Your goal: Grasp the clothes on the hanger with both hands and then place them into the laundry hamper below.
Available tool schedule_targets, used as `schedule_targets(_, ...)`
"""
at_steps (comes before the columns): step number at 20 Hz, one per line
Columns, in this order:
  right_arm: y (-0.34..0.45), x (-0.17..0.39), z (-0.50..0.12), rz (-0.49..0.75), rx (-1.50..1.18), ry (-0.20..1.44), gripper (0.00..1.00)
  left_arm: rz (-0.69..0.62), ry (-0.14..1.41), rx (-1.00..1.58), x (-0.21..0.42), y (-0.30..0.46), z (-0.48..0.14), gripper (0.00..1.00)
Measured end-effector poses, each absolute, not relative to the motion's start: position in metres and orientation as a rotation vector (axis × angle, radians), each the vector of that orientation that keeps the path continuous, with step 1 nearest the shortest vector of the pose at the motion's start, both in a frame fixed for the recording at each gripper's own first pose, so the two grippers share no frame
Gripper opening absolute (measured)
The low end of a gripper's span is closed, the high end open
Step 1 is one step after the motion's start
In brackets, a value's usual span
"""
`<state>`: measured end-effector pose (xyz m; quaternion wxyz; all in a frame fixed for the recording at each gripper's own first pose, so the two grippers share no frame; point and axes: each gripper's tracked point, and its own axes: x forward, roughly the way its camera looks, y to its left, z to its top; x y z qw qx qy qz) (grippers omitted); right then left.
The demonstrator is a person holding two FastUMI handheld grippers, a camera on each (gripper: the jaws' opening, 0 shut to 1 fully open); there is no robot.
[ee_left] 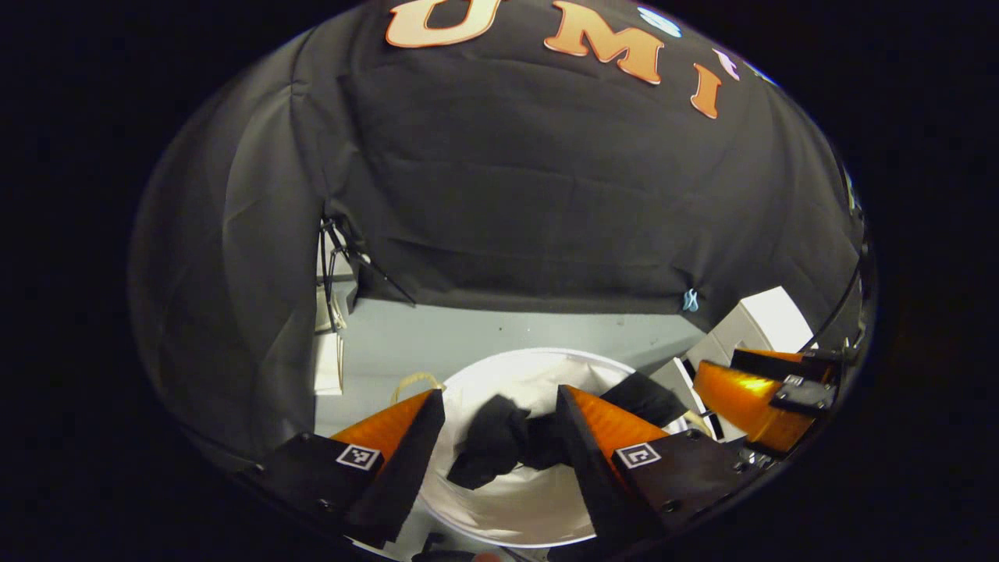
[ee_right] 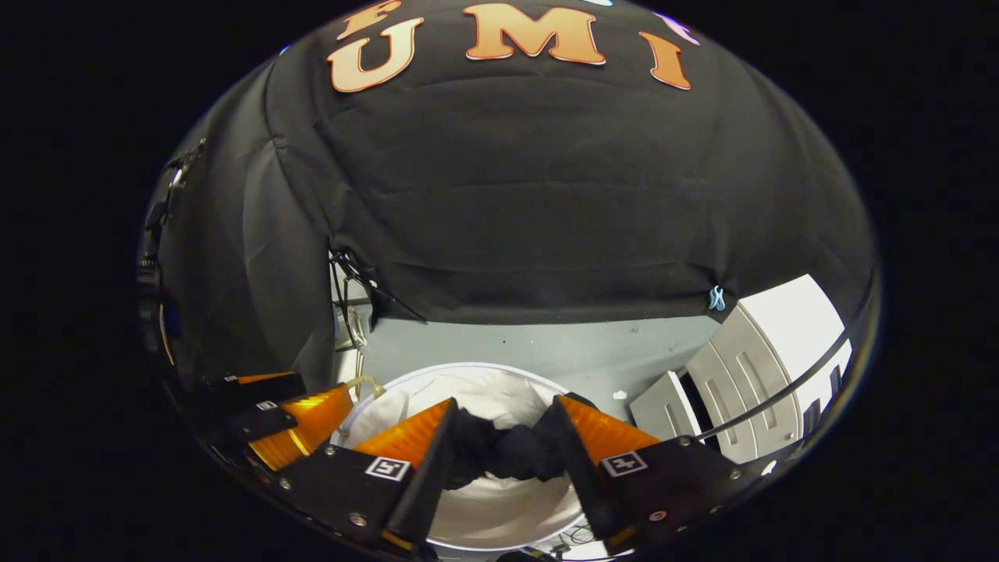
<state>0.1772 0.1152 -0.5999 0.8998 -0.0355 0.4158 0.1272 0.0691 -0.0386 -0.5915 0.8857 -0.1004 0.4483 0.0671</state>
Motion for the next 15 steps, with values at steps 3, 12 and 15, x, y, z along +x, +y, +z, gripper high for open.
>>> schedule_targets(3, 0.107, 0.179, -0.562, 0.256, -0.065, 0.803, 0.88, 0.204, 0.834, -0.155, 0.077, -0.018, -0.543, 0.86)
schedule_targets(12, 0.060, 0.175, -0.359, 0.233, -0.037, 0.486, 0.92, 0.242, 0.471, -0.095, 0.080, -0.005, -0.329, 0.98)
schedule_targets(15, 0.032, 0.161, -0.295, 0.211, -0.027, 0.389, 0.92, 0.263, 0.359, -0.050, 0.060, 0.005, -0.269, 0.97)
